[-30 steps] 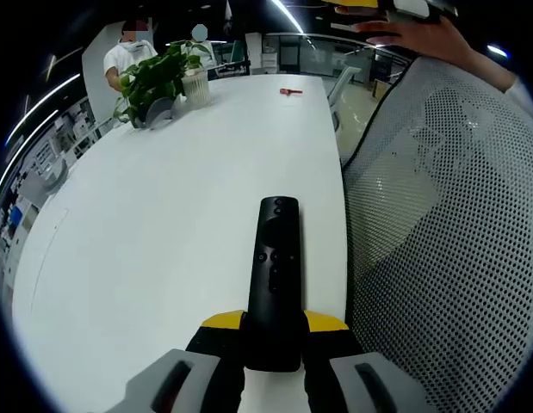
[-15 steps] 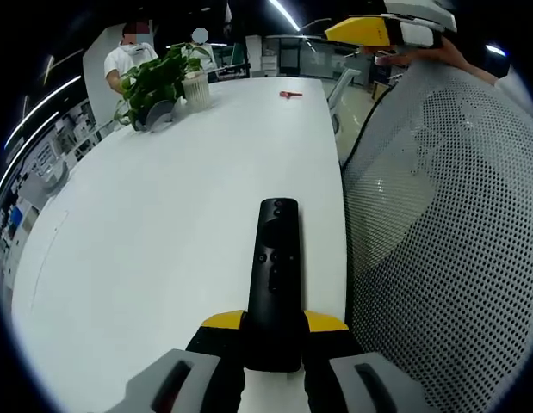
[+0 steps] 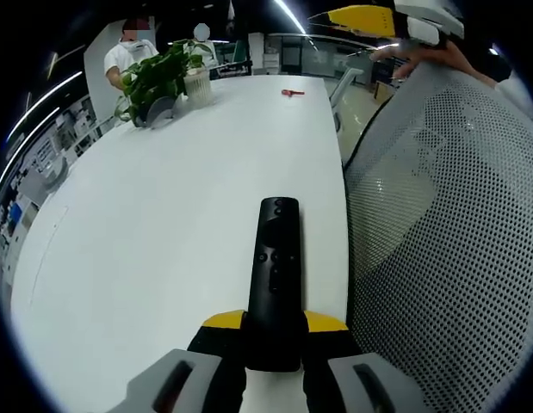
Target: Press the specified remote control buttons in sequence, fully releasing each button before pressing the next.
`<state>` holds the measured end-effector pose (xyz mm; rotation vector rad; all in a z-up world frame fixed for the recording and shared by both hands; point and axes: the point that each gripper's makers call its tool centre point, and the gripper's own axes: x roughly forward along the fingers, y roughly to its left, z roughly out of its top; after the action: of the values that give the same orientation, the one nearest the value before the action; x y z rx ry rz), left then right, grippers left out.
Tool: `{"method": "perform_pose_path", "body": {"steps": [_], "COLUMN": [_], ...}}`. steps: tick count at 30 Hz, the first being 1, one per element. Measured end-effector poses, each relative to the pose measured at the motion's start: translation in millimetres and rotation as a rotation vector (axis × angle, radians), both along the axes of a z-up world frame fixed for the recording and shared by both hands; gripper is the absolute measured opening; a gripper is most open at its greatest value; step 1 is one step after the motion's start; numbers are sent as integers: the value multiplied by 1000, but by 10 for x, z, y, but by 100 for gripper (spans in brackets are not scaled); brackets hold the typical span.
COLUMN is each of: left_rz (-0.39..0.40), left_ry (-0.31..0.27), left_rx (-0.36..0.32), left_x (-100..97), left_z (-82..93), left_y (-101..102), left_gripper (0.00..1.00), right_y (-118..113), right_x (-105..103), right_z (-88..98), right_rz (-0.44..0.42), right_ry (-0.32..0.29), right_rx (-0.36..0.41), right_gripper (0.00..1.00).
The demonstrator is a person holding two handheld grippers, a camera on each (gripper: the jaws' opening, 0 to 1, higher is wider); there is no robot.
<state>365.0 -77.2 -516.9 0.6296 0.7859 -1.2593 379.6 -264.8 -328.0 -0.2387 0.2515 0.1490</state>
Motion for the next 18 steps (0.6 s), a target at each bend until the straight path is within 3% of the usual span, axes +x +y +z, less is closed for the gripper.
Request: {"method": "perform_pose_path", "body": {"steps": [4, 8, 18], "left_rz": [-12, -9, -30], "left_ry": [-14, -7, -33], "left_rx": [16, 12, 26], "left_x": [10, 51, 274], "left_z": [17, 63, 193], "left_y": [-9, -20, -23], "left_gripper": [22, 22, 21], "right_y": [-7, -73, -78], "right_x": [0, -8, -15], "right_z": [-114, -76, -148], "right_rz": [-2, -29, -27], "right_ry": [65, 42, 81], "right_rx": [-9, -22, -33], "right_gripper": [96, 92, 88]}}
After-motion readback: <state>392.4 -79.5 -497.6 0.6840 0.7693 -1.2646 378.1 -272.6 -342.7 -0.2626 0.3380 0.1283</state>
